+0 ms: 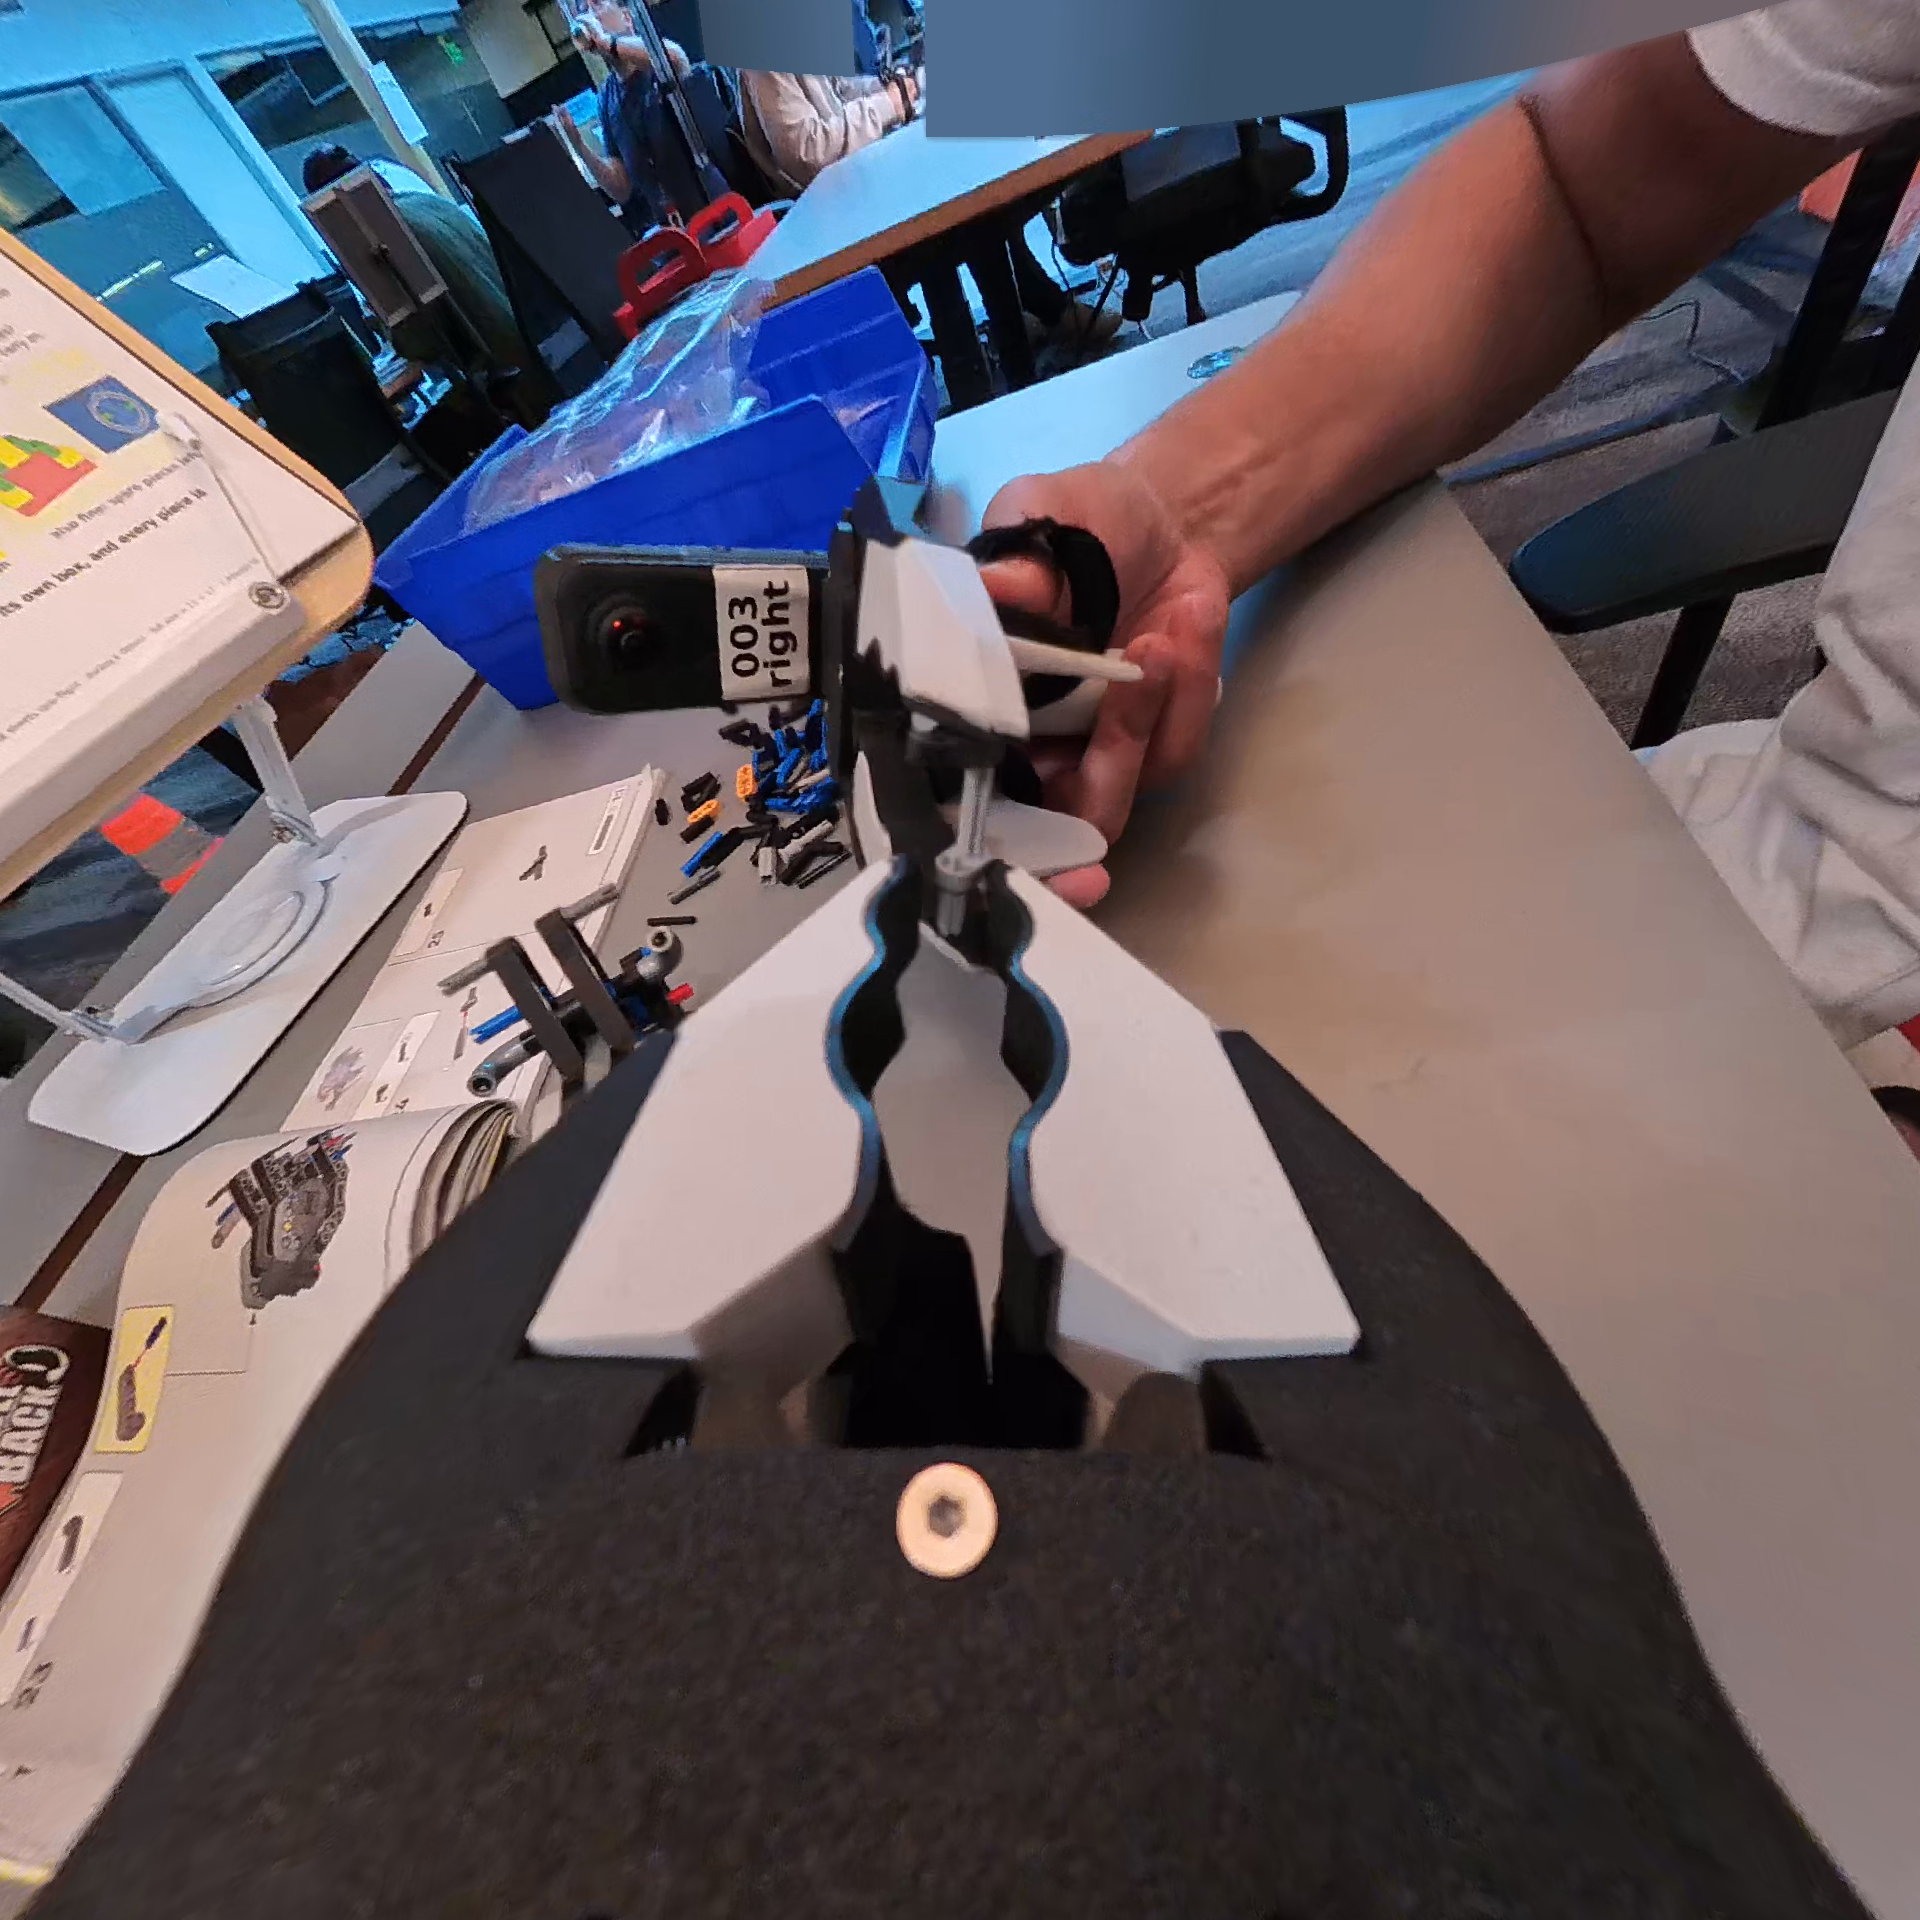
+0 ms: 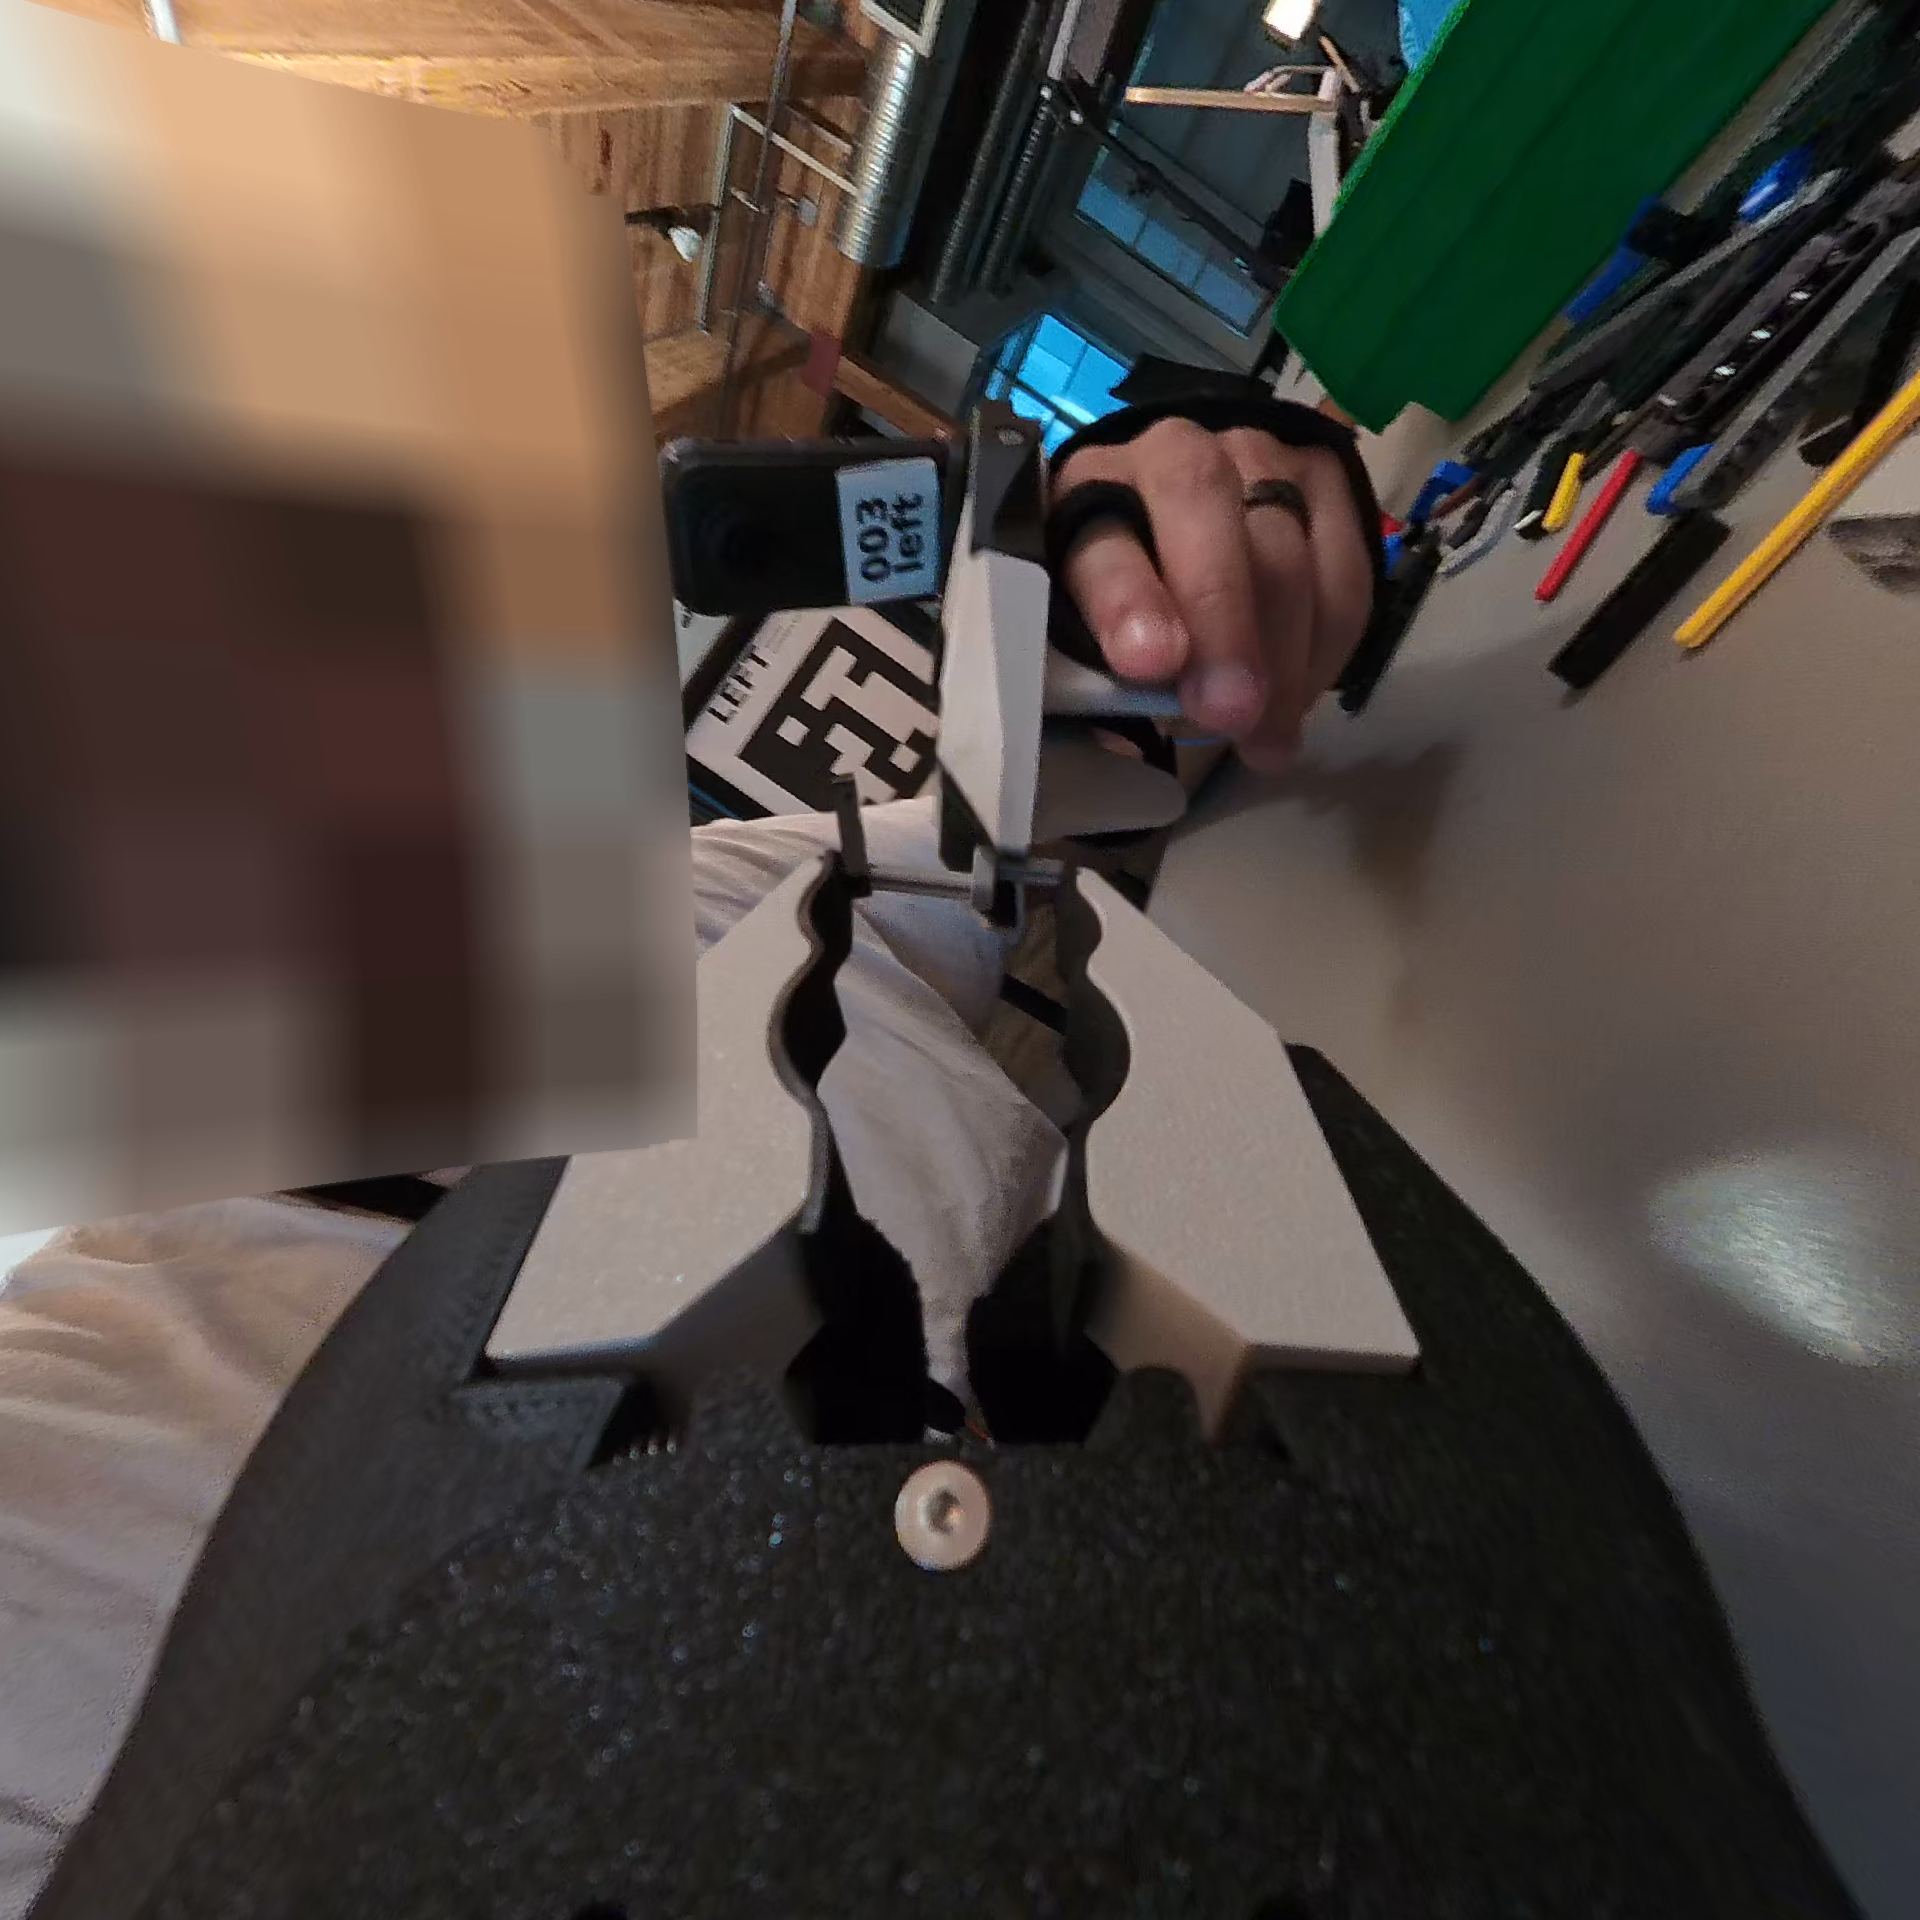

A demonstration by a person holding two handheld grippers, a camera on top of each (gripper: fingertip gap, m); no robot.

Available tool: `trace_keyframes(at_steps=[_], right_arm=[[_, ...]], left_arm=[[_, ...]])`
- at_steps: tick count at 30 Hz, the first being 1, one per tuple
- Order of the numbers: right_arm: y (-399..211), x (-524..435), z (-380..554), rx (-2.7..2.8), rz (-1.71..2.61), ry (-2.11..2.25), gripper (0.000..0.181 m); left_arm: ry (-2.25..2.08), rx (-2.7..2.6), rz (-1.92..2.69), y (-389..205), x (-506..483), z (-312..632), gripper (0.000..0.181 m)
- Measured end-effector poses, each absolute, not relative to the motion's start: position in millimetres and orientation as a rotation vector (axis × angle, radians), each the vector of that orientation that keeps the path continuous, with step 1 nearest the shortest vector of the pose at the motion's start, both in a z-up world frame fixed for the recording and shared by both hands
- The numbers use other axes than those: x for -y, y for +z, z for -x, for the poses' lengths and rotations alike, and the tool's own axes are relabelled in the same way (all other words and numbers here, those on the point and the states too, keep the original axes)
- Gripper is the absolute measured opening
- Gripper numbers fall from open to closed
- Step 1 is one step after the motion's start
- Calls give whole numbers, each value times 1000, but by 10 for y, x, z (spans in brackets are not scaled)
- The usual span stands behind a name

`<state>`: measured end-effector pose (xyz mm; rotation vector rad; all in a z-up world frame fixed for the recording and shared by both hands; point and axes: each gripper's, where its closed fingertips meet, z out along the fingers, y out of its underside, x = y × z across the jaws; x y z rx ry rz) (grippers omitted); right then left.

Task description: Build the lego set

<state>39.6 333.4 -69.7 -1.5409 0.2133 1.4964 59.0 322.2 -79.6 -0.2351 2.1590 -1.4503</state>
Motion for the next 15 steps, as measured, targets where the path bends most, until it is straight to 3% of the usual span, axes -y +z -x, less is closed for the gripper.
trace_keyframes(at_steps=[2,4,15], right_arm=[[-770,-3338,-381,-190,1611,1436,38],[-776,-3325,-377,-177,1635,1410,39],[-990,-3305,-339,-122,1813,1260,39]], left_arm=[[-1466,-2139,228,-718,-3256,-579,26],[-1482,-2115,203,-639,-3276,-548,28],[-1379,-2138,19,-715,-3197,-391,2]])
